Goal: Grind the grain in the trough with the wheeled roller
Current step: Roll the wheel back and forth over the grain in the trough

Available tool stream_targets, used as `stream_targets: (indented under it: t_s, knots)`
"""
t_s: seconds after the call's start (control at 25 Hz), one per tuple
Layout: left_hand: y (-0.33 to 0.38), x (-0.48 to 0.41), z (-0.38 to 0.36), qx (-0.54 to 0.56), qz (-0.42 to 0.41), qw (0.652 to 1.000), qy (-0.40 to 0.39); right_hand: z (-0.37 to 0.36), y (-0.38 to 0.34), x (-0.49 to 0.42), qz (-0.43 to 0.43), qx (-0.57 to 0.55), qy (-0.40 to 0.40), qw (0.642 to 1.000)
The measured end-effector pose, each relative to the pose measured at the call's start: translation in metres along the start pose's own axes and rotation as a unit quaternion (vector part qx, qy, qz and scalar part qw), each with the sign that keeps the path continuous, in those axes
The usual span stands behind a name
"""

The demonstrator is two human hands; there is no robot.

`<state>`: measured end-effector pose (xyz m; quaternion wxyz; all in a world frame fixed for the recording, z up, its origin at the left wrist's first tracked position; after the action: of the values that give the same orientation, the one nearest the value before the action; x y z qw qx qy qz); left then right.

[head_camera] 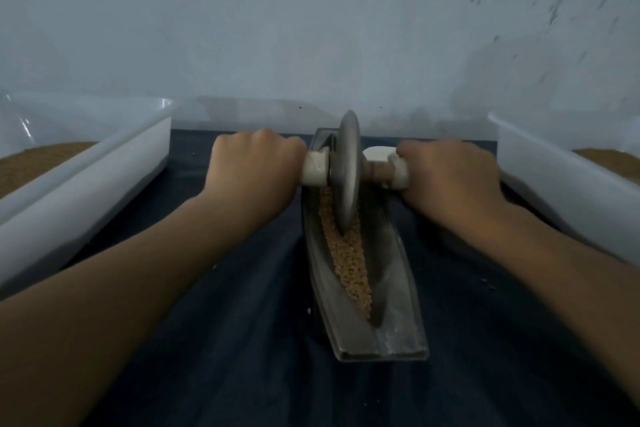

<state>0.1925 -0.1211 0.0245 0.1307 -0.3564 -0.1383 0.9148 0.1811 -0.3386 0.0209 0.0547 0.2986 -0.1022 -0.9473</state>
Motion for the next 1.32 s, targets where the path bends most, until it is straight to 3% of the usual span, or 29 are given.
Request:
stream_targets:
  t_s: [0.2,0.4,0.56,0.72,0.92,1.32]
  knots:
    - [-0.003,-0.015,-0.01,0.053,0.025,0.998,-0.017,-0.005,-0.005,-0.029,0.014,-0.005,0.001,1.0]
    - [-0.001,0.039,0.04,0.028,-0.051,0.998,0.017,0.036,0.002,0.044,0.061,-0.007,0.004,0.998]
    - [-0.009,0.05,0.064,0.079,-0.089,0.992,0.03,0.059,0.005,0.066,0.1,-0.027,0.026,0.994]
    - [-0.003,0.024,0.017,0.002,-0.031,0.999,-0.033,0.021,0.003,0.027,0.042,0.022,0.02,0.999]
    - [0.003,-0.04,-0.002,-0.014,-0.007,0.999,-0.039,-0.024,0.005,-0.024,-0.035,-0.074,-0.026,0.996]
    - [-0.011,0.057,0.067,0.075,-0.096,0.992,0.03,0.065,0.007,0.072,0.091,-0.068,0.008,0.994]
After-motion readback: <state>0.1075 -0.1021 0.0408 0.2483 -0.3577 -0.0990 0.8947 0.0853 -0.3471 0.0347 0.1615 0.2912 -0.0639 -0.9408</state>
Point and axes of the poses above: each hand's wrist, its own x-axis away from the middle knuckle, its own z-axis out of the back of the hand, y = z × x, the point moved 5 cm from there along -x, towards the middle knuckle, and after that the axes turned 2 degrees about z, right-handed, at the moved point
